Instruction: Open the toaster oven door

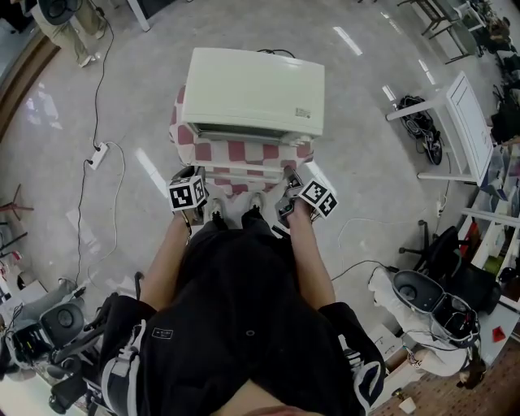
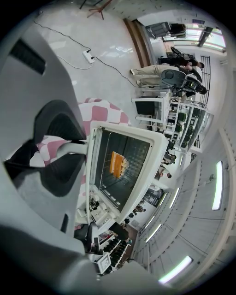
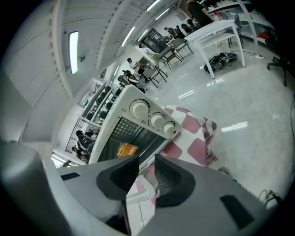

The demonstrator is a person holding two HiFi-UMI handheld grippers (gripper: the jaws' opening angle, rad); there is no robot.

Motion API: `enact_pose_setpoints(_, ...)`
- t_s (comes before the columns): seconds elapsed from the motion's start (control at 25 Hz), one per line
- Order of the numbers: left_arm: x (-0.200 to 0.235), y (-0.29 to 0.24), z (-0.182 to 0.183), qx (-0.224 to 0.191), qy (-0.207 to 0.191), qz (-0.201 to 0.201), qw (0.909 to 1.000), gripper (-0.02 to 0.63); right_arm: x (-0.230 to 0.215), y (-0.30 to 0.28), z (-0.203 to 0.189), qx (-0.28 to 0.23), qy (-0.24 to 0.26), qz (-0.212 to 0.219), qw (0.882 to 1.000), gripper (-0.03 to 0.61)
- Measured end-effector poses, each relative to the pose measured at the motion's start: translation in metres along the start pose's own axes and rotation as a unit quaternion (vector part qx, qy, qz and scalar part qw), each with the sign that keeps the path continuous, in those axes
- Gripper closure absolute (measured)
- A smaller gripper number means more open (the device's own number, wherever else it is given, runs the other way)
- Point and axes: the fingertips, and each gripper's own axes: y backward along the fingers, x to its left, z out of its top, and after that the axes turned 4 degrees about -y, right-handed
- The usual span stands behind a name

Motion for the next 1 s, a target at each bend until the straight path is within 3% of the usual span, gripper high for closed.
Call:
enact_pose_setpoints(0.24,-0.001,0.001,-0.007,0.010,0.015,-0.019,0.9996,0.512,-0.005,0.002,-0.005,0.007,0.001,0.004,1.000,0.462)
enact_pose_setpoints(0.36,-0.005,0.013,-0.003,-0.009,0.064,-0.064,0.9958,0.489,-0.006,0.004,-0.007,0.009,0.000,0.006,1.000,0.463)
enact_pose_setpoints(0.44,-0.002,0.023,-0.002,-0.031,0.133,-0.094,0.9862,0.449,-0.007,0.005,-0.008,0.011,0.001,0.006,1.000,0.463)
enact_pose_setpoints(0.52,0.007,0.031,0.004,-0.061,0.209,-0.115,0.9692,0.373,-0.009,0.006,-0.010,0.013,0.003,0.005,1.000,0.465)
enact_pose_setpoints(0.64,0.024,0.031,0.015,-0.085,0.274,-0.122,0.9502,0.373,-0.013,0.007,-0.014,0.019,0.005,0.000,1.000,0.468)
enact_pose_setpoints(0.92,0.029,0.006,0.007,-0.027,0.258,-0.125,0.9576,0.377,-0.018,0.008,-0.019,0.028,0.006,-0.002,1.000,0.472)
enact_pose_setpoints(1.0,0.025,0.004,0.003,-0.019,0.254,-0.129,0.9583,0.423,-0.019,0.008,-0.020,0.034,0.009,-0.004,0.999,0.472)
